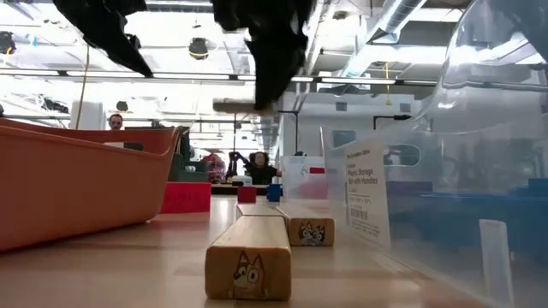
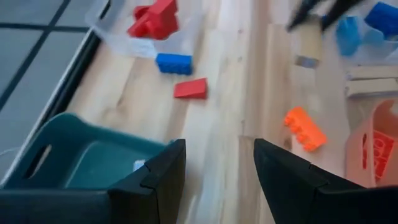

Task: Sort blocks
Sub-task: Put the brown wooden block into the blue bin

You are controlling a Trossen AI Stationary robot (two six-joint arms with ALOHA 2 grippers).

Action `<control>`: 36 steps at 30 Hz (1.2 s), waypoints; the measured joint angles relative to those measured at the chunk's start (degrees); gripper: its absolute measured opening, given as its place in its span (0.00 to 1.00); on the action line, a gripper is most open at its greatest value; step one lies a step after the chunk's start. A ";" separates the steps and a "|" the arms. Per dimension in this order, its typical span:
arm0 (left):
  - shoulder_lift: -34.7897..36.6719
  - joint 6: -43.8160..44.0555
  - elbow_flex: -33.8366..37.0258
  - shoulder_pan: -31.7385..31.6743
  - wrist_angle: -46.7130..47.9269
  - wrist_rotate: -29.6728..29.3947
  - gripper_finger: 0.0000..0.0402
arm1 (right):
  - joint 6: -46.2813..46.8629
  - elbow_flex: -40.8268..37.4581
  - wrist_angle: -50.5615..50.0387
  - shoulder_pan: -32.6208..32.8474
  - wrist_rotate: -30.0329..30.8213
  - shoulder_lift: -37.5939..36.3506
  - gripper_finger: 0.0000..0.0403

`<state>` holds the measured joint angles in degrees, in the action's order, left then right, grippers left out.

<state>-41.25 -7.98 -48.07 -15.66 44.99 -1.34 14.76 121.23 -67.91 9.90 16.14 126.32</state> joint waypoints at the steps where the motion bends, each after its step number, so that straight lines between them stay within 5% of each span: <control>1: 0.02 -0.41 1.19 0.00 -1.65 0.71 0.46 | -0.79 0.00 0.67 -0.05 2.51 -0.72 0.14; 10: -0.25 -2.51 10.01 0.36 -14.46 6.78 0.46 | -12.38 0.00 12.91 -0.10 7.78 -3.18 0.14; 21: -5.60 -0.26 10.14 8.79 -22.44 8.54 0.46 | -19.36 0.00 22.57 -2.62 7.82 -2.53 0.14; 28: -8.15 -0.31 10.12 12.14 -25.34 -2.74 0.46 | -20.67 0.00 23.44 -3.36 6.53 -2.53 0.14; 36: -8.61 -1.31 10.12 12.33 -28.51 -3.59 0.46 | -20.43 0.00 23.31 -3.31 6.47 -2.53 0.14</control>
<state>-49.87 -9.29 -37.95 -3.33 16.47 -4.93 -5.67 121.23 -44.60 6.59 22.61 123.79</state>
